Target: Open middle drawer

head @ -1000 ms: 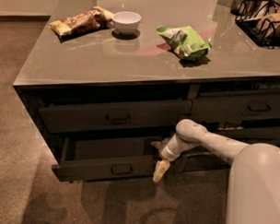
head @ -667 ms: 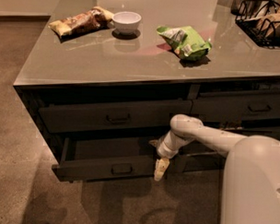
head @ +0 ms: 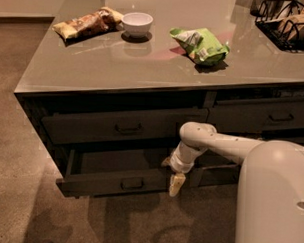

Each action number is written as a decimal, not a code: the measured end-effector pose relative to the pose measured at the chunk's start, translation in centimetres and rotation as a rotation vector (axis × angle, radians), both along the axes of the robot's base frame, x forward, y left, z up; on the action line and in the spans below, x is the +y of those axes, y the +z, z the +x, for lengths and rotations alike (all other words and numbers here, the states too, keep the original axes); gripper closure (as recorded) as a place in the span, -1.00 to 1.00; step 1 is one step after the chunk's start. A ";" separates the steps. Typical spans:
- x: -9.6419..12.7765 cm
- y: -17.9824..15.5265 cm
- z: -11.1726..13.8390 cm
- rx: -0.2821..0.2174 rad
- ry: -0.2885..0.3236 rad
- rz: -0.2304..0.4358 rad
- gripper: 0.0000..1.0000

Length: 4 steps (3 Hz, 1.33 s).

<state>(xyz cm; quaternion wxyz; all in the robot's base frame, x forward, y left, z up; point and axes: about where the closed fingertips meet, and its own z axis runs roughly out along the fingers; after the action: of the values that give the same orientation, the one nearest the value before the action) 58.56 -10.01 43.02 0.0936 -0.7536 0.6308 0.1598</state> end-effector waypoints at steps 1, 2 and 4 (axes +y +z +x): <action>0.1 -0.9 -1.1 0.040 0.025 0.002 -0.14; 0.0 -1.0 -2.4 0.083 0.045 0.004 -0.06; -0.3 -0.2 -3.4 0.104 0.054 0.008 -0.63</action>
Offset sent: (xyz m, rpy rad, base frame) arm -0.0269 0.0000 -0.0130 0.0009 0.1063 0.0569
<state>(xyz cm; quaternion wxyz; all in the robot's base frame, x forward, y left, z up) 55.14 -10.30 42.78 0.0592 -0.7608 0.6134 0.2036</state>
